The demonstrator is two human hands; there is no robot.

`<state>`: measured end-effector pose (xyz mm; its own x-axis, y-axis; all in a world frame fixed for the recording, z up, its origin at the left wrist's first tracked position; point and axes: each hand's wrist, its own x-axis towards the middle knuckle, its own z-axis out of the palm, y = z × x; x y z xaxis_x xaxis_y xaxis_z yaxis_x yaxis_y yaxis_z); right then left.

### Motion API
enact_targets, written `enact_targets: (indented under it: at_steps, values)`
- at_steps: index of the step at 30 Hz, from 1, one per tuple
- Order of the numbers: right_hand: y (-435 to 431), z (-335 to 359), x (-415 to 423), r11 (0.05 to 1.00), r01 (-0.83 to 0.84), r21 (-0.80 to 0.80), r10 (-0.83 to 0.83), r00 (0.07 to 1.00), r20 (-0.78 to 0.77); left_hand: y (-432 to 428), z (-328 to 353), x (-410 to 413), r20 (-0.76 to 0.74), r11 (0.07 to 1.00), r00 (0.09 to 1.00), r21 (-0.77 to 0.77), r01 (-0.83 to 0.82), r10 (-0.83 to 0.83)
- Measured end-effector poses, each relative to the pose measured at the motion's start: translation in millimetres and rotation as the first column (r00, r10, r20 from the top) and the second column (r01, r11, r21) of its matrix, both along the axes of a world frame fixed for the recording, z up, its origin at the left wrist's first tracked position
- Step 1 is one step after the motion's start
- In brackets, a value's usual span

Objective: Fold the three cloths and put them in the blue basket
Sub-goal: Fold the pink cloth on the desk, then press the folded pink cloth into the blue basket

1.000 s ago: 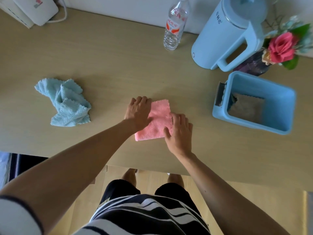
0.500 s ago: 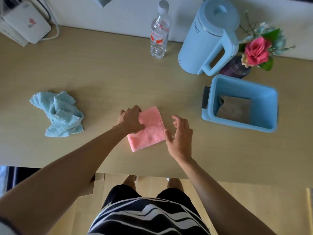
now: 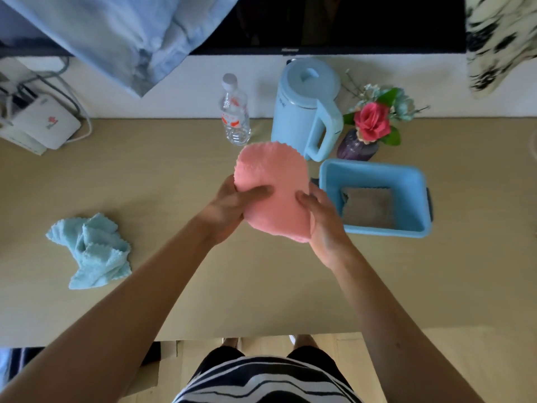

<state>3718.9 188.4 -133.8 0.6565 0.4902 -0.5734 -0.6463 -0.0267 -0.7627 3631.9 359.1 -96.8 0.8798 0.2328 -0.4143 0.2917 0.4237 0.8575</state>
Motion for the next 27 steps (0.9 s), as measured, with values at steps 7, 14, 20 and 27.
enact_targets:
  at_steps: [7, 14, 20, 27]
  values:
    - [-74.7, 38.3, 66.7, 0.984, 0.148, -0.098, -0.104, 0.927, 0.360, -54.3, 10.9, 66.3, 0.022, 0.973, 0.992, 0.193, -0.125, 0.123]
    - [-145.1, 41.8, 130.8, 0.880, -0.069, -0.470, 0.346, 0.770, 0.536, -116.3, -21.1, 131.1, 0.033, 0.796, 0.995, 0.602, 0.056, -0.095]
    - [-162.6, 9.5, 170.2, 0.566, -0.125, -0.815, 0.681, 0.628, 0.377, -148.3, -63.3, 163.9, -0.260, 0.614, 0.931, 0.699, 0.365, -0.257]
    - [-150.0, -33.1, 177.1, 0.225, -0.176, -0.958, 0.861, 0.496, 0.111, -163.7, -93.1, 180.4, -0.473, 0.425, 0.798, 0.677, 0.600, -0.373]
